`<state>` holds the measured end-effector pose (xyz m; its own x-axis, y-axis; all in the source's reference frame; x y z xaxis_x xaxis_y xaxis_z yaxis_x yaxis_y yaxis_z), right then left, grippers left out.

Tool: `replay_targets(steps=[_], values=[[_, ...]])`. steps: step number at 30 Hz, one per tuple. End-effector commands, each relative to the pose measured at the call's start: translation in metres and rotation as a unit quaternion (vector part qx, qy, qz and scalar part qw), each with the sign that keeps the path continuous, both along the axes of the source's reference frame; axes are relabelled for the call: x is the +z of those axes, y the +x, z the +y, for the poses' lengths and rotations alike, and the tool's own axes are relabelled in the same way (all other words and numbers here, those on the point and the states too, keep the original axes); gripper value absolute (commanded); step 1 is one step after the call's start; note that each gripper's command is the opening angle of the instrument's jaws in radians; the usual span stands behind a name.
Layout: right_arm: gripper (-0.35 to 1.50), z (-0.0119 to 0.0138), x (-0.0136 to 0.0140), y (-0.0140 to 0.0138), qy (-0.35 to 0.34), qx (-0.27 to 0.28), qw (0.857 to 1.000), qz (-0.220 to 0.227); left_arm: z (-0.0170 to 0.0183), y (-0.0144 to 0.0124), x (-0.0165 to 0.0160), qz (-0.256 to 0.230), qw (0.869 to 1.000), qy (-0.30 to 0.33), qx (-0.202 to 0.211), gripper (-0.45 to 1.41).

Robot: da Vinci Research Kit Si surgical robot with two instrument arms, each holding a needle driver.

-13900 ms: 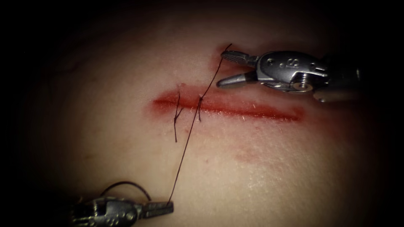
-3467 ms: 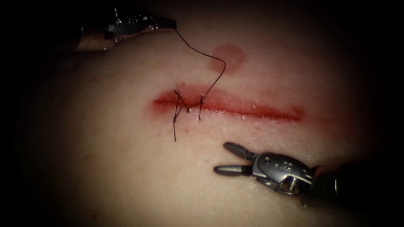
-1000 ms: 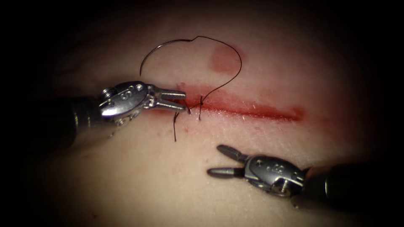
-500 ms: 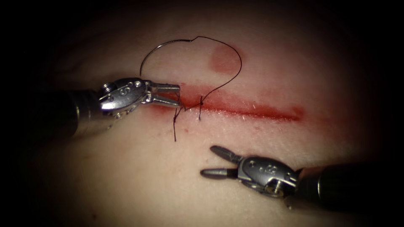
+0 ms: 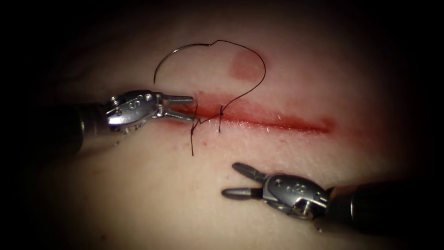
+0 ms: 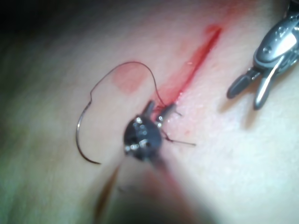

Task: Wound Closure
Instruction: Use the right gripper to cut the short suture end.

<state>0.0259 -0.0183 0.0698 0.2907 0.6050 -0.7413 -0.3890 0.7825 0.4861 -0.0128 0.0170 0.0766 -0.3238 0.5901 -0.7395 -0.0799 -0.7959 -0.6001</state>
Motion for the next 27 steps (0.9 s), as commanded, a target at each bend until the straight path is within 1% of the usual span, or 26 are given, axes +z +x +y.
replay_targets(steps=[1, 6, 11, 13, 17, 20, 23, 27], values=[[0.69, -0.0009, 0.0007, 0.0006, 0.002, -0.001, 1.000, 0.001, -0.0003, -0.0005, 0.0005, 0.004, 1.000, 0.001, 0.006, 0.41], [0.69, -0.0012, 0.0009, 0.0007, 0.000, -0.001, 1.000, 0.001, -0.0004, 0.0006, -0.0007, 0.003, 1.000, 0.003, 0.015, 0.41], [0.69, -0.0012, 0.0009, 0.0009, 0.001, -0.002, 1.000, 0.001, 0.0001, 0.0026, -0.0018, 0.013, 1.000, 0.001, 0.009, 0.41], [0.69, -0.0012, 0.0009, 0.0009, 0.001, -0.003, 1.000, 0.000, 0.0001, 0.0034, -0.0019, 0.015, 1.000, 0.000, 0.005, 0.41], [0.69, -0.0012, 0.0009, 0.0009, 0.001, -0.003, 1.000, 0.000, -0.0006, 0.0048, -0.0016, 0.023, 1.000, -0.002, -0.003, 0.34], [0.69, -0.0011, 0.0009, 0.0011, 0.002, -0.004, 1.000, 0.000, -0.0011, 0.0043, -0.0009, 0.028, 1.000, -0.004, -0.010, 0.29], [0.69, -0.0011, 0.0009, 0.0013, 0.002, -0.003, 1.000, 0.000, -0.0016, 0.0029, 0.0003, 0.012, 1.000, 0.000, -0.016, 0.27], [0.69, -0.0013, 0.0007, 0.0013, 0.002, -0.004, 1.000, 0.001, -0.0010, 0.0012, 0.0018, -0.018, 0.998, 0.027, -0.047, 0.25]])
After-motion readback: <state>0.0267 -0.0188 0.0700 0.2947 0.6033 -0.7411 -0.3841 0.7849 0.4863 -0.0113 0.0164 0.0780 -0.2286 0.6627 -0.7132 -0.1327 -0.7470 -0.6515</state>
